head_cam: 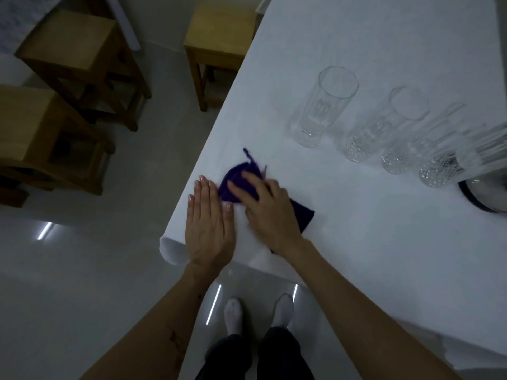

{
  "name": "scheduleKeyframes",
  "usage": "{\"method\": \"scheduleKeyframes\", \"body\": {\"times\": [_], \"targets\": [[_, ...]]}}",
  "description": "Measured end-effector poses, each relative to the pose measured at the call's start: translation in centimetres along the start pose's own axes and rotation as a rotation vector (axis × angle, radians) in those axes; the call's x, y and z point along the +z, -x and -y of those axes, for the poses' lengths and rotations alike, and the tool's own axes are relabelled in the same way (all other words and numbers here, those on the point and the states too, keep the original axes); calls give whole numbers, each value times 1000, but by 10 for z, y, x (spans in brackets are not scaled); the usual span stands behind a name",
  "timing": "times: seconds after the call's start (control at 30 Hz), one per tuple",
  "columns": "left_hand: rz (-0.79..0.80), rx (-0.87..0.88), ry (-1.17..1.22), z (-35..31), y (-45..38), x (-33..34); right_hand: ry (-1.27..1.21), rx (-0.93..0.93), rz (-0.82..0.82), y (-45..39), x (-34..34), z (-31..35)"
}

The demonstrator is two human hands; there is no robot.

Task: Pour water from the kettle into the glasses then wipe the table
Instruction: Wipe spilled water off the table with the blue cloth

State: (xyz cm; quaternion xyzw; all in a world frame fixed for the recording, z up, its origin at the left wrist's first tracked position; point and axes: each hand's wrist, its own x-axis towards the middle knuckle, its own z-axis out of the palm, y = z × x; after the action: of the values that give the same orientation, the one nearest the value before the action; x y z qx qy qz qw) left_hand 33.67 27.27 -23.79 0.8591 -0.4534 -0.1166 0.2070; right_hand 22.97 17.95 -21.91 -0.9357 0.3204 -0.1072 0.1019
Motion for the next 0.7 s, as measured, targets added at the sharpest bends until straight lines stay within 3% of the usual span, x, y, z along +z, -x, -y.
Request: {"method": "scheduleKeyframes", "body": {"times": [0.1, 0.2, 0.33, 0.47, 0.53, 0.7], "targets": [[0, 6, 7, 1, 0, -2, 9, -83, 61, 56, -5, -14], [-15, 8, 11, 0, 1, -3, 43, -60, 8, 95, -21, -52], [-28, -5, 14, -1, 1, -1, 73, 257, -98, 89, -33, -83], [-32, -5, -12, -2, 1, 0, 82, 489, -152, 32, -15, -56], [-26, -11, -9, -1, 0, 1, 75, 400, -119, 17, -9, -39], [27, 14, 43, 2, 0, -3, 57, -81, -5, 76, -15, -38]]}}
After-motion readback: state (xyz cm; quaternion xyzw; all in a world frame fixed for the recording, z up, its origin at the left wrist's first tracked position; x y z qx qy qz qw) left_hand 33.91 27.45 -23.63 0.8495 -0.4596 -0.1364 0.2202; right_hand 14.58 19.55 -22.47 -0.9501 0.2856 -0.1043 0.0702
